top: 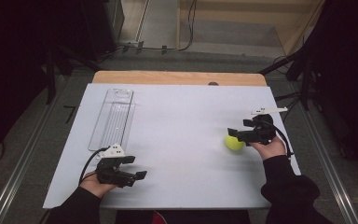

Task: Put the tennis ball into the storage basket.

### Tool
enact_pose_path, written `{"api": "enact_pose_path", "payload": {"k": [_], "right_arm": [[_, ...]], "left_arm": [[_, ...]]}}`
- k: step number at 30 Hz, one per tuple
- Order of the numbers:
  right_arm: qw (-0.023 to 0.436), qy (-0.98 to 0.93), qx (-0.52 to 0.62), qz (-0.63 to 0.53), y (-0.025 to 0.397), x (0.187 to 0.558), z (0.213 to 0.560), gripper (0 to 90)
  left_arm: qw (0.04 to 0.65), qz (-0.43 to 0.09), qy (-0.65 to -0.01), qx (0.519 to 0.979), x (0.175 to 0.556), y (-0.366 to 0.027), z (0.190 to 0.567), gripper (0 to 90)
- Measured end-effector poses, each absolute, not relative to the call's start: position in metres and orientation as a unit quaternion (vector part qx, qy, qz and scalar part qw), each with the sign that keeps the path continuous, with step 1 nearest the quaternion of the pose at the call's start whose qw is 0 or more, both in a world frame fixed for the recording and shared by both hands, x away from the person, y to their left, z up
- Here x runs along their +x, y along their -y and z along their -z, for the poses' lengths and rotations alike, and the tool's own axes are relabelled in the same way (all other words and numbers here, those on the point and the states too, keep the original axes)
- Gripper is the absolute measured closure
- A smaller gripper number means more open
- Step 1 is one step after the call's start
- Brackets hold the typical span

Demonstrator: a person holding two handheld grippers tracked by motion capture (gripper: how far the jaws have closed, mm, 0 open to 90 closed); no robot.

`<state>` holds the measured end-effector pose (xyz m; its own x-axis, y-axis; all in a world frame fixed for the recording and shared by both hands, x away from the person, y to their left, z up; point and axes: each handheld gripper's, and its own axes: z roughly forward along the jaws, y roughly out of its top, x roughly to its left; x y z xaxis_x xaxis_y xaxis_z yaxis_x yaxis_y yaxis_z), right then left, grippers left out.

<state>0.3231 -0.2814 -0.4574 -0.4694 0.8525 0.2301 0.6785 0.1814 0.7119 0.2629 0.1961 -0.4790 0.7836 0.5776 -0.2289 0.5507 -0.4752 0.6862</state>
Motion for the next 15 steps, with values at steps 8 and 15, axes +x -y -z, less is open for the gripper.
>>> {"api": "enact_pose_path", "payload": {"k": [8, 15], "right_arm": [[0.106, -0.764, 0.504, -0.389, 0.279, 0.322, 0.464, 12.2], [0.107, -0.763, 0.506, -0.388, 0.278, 0.320, 0.471, 12.2]], "left_arm": [[0.393, -0.018, -0.328, 0.859, 0.263, -0.196, 0.479, 22.0], [0.394, -0.018, -0.328, 0.859, 0.263, -0.196, 0.479, 22.0]]}}
